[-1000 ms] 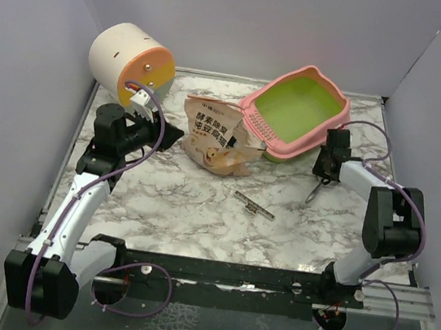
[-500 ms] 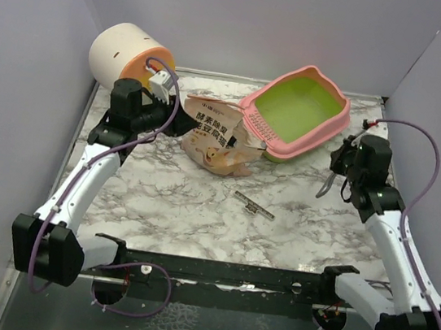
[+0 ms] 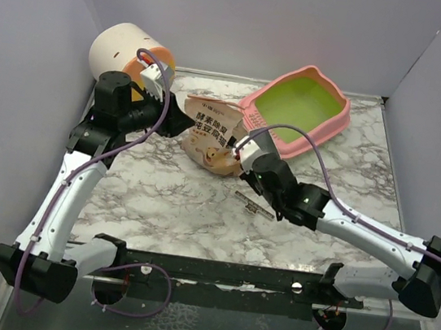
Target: Fill the litter box with clean litter
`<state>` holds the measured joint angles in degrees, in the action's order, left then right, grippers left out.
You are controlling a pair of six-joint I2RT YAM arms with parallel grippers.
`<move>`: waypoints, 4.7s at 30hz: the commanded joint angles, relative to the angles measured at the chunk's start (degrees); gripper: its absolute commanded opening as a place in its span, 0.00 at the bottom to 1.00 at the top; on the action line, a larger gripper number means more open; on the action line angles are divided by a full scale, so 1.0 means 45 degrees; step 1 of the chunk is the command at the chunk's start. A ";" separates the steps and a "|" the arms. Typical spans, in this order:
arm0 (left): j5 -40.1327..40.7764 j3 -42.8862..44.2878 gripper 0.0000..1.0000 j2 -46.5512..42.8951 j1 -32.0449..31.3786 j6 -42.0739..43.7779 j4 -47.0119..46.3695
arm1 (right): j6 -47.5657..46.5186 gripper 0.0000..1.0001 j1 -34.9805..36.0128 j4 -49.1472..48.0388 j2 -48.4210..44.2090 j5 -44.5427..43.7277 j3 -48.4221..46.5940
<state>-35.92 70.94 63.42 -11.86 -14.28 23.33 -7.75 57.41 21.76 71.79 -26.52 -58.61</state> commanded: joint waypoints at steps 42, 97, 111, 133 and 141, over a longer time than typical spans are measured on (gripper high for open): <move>-0.4343 -0.1024 0.38 -0.1674 -0.0997 0.0440 0.0704 | -0.7377 0.01 0.6272 -0.7070 0.0876 -0.4819 0.1455; 0.1799 -0.6170 0.00 -0.2562 -0.0769 -0.8131 -0.8628 | 0.1994 0.77 0.4334 -0.0416 -0.3426 -0.1475 -0.3744; 0.1346 -0.5354 0.00 -0.2075 -0.0522 -0.7001 -0.7642 | 0.7010 0.72 -0.8237 -0.0433 0.2489 1.3752 -0.8106; 0.1362 -0.5610 0.00 -0.1285 -0.0420 -0.9240 -1.0789 | 1.5812 0.71 -1.1200 -1.5266 -0.1019 2.0530 0.2961; 0.1565 -0.5487 0.00 -0.1102 -0.0760 -0.9198 -1.0922 | 1.4402 0.70 -0.9756 -1.4231 -0.0077 1.9761 0.2337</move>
<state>-30.13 45.50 58.41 -14.87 -54.37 -21.30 61.67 10.90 -45.23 69.41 64.12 -45.67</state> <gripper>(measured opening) 0.029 0.702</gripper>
